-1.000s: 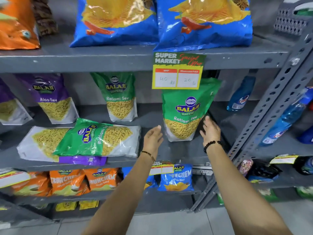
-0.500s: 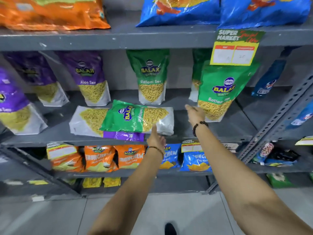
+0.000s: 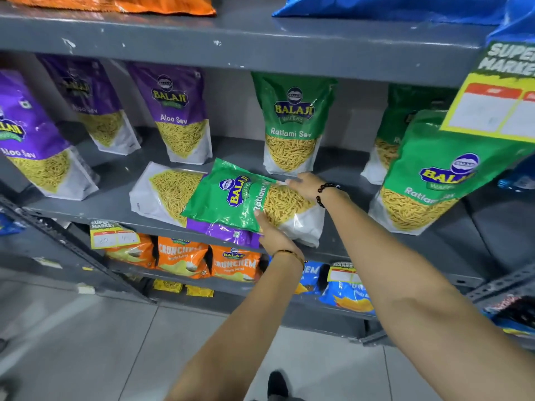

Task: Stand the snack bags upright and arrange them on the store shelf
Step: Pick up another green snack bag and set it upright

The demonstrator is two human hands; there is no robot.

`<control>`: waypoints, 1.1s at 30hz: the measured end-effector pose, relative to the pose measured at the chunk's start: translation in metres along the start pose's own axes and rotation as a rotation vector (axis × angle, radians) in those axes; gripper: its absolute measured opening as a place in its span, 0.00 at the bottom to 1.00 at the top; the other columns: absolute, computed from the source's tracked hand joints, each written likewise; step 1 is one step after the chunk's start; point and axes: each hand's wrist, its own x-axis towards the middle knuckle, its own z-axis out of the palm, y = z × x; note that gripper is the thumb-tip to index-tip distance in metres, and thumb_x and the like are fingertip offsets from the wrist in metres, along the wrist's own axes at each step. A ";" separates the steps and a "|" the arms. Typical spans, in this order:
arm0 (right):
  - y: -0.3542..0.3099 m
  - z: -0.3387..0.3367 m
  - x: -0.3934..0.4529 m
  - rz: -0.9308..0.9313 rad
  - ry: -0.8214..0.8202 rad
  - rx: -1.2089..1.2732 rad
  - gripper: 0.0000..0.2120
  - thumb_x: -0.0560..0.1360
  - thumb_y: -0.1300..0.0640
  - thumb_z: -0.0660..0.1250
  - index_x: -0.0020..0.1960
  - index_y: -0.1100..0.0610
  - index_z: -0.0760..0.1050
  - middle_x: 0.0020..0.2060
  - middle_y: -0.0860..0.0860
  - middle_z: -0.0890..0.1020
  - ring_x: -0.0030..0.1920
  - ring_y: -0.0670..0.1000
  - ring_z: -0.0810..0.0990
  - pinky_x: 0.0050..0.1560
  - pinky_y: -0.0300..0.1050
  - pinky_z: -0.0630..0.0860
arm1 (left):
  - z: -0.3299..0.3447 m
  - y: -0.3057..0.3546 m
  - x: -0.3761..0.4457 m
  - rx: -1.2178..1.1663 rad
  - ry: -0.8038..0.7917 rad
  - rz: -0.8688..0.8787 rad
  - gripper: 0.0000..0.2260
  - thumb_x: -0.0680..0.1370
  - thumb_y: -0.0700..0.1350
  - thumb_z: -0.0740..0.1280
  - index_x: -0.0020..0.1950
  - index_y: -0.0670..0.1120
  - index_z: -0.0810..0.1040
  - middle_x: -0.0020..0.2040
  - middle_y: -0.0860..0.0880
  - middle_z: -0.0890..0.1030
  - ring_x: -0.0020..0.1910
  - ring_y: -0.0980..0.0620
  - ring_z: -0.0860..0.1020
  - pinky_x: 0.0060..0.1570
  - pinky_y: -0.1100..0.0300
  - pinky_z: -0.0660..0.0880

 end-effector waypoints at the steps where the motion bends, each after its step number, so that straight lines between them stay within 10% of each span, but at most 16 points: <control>1: 0.000 0.001 0.005 0.009 -0.028 -0.036 0.30 0.76 0.40 0.56 0.71 0.58 0.64 0.68 0.59 0.72 0.65 0.59 0.72 0.63 0.50 0.71 | 0.002 0.001 0.001 -0.023 0.008 0.005 0.35 0.71 0.65 0.63 0.71 0.45 0.64 0.69 0.45 0.72 0.65 0.44 0.73 0.65 0.51 0.69; 7: 0.005 0.001 0.016 0.001 -0.055 -0.117 0.29 0.75 0.41 0.58 0.65 0.61 0.71 0.61 0.60 0.77 0.57 0.58 0.76 0.51 0.45 0.72 | 0.002 0.004 0.001 0.011 0.035 0.012 0.34 0.74 0.65 0.59 0.72 0.44 0.63 0.71 0.45 0.70 0.68 0.44 0.69 0.68 0.51 0.64; 12: 0.019 -0.010 -0.010 0.059 -0.008 0.103 0.18 0.69 0.41 0.68 0.34 0.52 0.65 0.34 0.48 0.71 0.37 0.49 0.73 0.32 0.41 0.66 | -0.011 0.009 0.002 0.065 -0.022 0.048 0.29 0.74 0.64 0.59 0.63 0.42 0.72 0.55 0.46 0.76 0.54 0.45 0.75 0.63 0.50 0.70; 15: 0.033 -0.011 -0.032 0.088 -0.054 0.268 0.25 0.61 0.36 0.72 0.38 0.59 0.73 0.39 0.56 0.79 0.40 0.54 0.78 0.43 0.44 0.74 | -0.025 0.019 -0.004 0.137 -0.104 0.085 0.24 0.74 0.64 0.60 0.55 0.44 0.75 0.54 0.46 0.79 0.53 0.45 0.77 0.62 0.50 0.72; 19: 0.039 0.011 -0.077 -0.029 -0.083 0.787 0.15 0.66 0.47 0.74 0.35 0.56 0.72 0.39 0.57 0.79 0.43 0.54 0.76 0.50 0.50 0.70 | -0.056 0.024 0.052 0.267 -0.232 0.147 0.43 0.59 0.77 0.61 0.63 0.49 0.74 0.63 0.46 0.78 0.60 0.44 0.77 0.63 0.44 0.72; 26: -0.002 0.052 -0.149 -0.214 0.003 1.319 0.04 0.75 0.62 0.63 0.46 0.56 0.76 0.36 0.48 0.85 0.38 0.45 0.83 0.42 0.39 0.81 | -0.077 0.112 0.007 0.422 -0.436 0.227 0.46 0.52 0.76 0.67 0.64 0.52 0.75 0.65 0.46 0.77 0.64 0.43 0.74 0.66 0.40 0.69; 30: -0.021 0.061 -0.178 -0.300 0.041 1.394 0.06 0.61 0.61 0.73 0.36 0.51 0.83 0.28 0.46 0.84 0.30 0.44 0.83 0.35 0.37 0.80 | -0.093 0.150 -0.054 0.490 -0.571 0.254 0.24 0.72 0.64 0.63 0.59 0.49 0.78 0.58 0.47 0.81 0.56 0.48 0.79 0.62 0.48 0.74; 33: -0.030 0.066 -0.190 -0.292 0.140 1.394 0.24 0.75 0.69 0.59 0.27 0.52 0.81 0.20 0.45 0.80 0.22 0.41 0.79 0.25 0.32 0.75 | -0.103 0.155 -0.055 0.509 -0.660 0.225 0.14 0.78 0.56 0.58 0.50 0.50 0.79 0.52 0.47 0.83 0.49 0.51 0.81 0.55 0.53 0.77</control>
